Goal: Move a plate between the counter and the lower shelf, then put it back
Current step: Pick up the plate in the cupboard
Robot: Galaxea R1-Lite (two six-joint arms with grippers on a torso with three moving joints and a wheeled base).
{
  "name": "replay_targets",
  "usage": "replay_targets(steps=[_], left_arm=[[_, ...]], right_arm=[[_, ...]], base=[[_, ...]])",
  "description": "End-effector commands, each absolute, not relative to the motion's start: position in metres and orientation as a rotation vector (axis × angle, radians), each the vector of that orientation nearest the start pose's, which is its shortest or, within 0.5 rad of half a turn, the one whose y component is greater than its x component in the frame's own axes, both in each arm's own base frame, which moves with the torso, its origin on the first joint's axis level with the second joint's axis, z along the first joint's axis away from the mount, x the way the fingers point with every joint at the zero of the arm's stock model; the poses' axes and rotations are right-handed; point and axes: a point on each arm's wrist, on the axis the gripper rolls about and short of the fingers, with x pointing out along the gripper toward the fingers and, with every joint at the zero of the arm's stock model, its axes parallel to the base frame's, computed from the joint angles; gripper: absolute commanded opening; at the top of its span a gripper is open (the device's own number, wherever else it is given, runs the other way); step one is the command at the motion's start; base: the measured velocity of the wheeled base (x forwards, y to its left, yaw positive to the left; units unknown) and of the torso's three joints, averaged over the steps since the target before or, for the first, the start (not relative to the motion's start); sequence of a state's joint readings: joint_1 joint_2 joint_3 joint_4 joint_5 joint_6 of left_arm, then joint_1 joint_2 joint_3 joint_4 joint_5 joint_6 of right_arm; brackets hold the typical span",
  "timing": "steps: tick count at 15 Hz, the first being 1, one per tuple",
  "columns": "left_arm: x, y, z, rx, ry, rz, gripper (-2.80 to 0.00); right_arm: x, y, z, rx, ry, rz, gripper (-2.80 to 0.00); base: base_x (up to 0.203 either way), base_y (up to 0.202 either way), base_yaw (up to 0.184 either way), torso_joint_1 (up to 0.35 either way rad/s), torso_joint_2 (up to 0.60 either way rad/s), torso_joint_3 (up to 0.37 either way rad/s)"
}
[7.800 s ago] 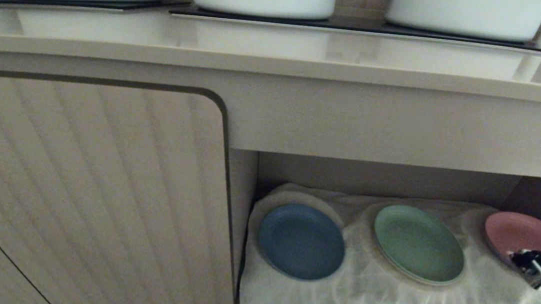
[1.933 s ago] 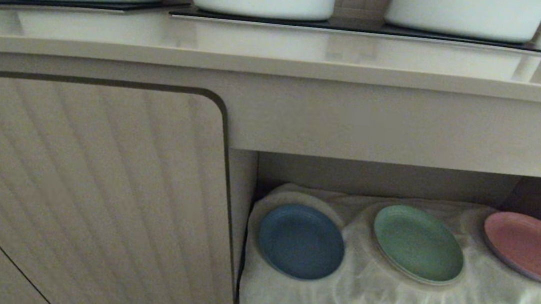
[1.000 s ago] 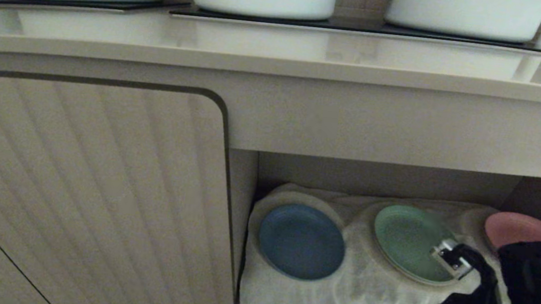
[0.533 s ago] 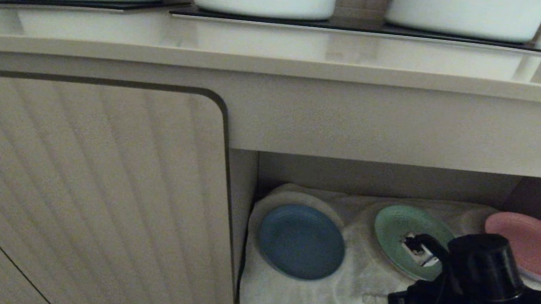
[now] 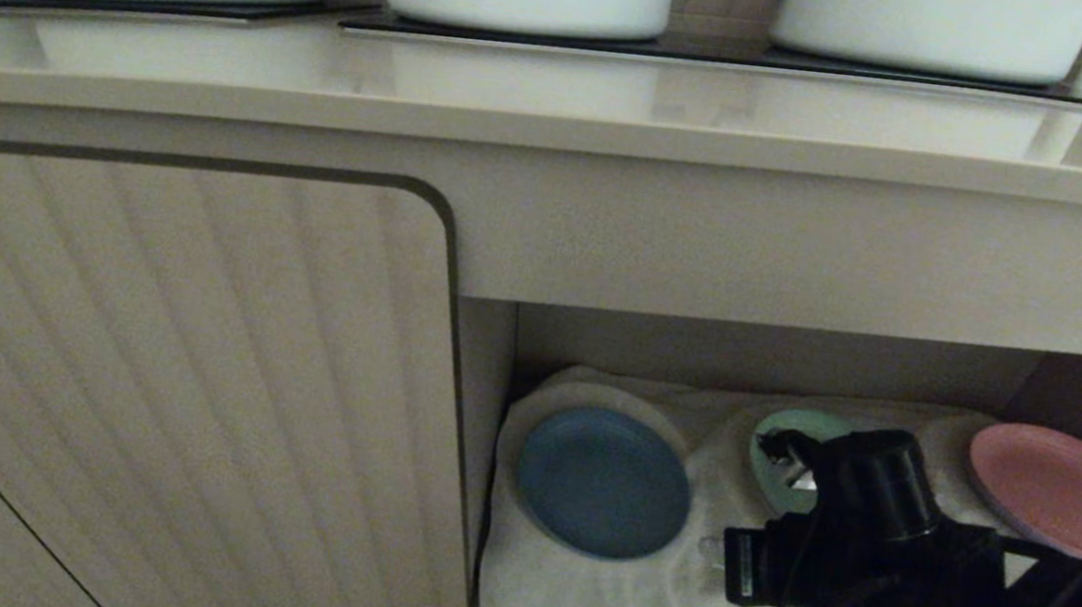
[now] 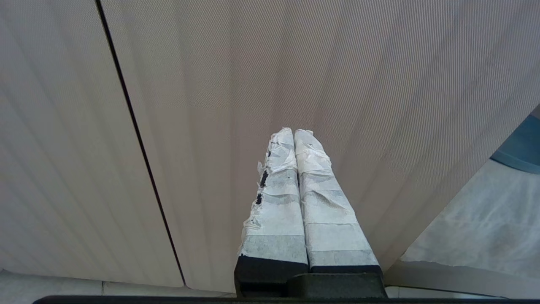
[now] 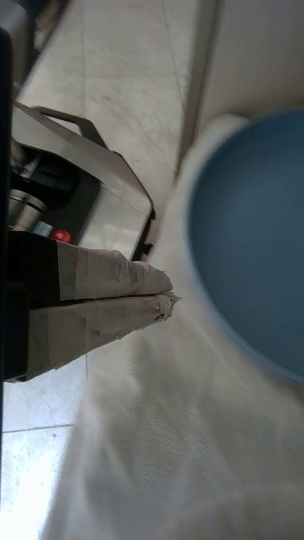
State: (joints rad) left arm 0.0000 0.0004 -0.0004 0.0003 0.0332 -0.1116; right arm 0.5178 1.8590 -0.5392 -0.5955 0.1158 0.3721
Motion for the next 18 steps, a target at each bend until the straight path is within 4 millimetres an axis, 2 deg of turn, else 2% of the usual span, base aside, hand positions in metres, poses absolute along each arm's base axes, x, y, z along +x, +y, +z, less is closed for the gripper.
replay_targets(steps=[1, 3, 4, 9, 18], left_arm=[[-0.023, 0.001, 0.076, -0.114, -0.003, 0.034, -2.8], [-0.023, 0.001, 0.076, -0.112, -0.003, 0.034, -2.8], [-0.023, 0.001, 0.075, -0.114, -0.002, 0.034, -2.8], [-0.023, 0.001, 0.076, -0.114, -0.002, 0.034, -2.8], [-0.023, 0.001, 0.076, -0.114, -0.003, 0.034, -2.8]], right_arm=[[0.254, 0.145, 0.06, 0.196, 0.837, 0.444, -2.8], [0.263, 0.145, 0.06, 0.206, 0.825, 0.433, -2.8], [0.268, 0.144, 0.061, 0.212, 0.817, 0.425, 0.0], [0.287, 0.141, 0.059, 0.23, 0.8, 0.393, 0.0], [0.301, 0.149, 0.05, 0.229, 0.804, 0.396, 0.0]], base=[[0.0, 0.0, 0.0, 0.0, 0.0, 0.0], [0.0, 0.0, 0.0, 0.0, 0.0, 0.0], [0.0, 0.0, 0.0, 0.0, 0.0, 0.0], [0.0, 0.0, 0.0, 0.0, 0.0, 0.0], [0.0, 0.0, 0.0, 0.0, 0.0, 0.0]])
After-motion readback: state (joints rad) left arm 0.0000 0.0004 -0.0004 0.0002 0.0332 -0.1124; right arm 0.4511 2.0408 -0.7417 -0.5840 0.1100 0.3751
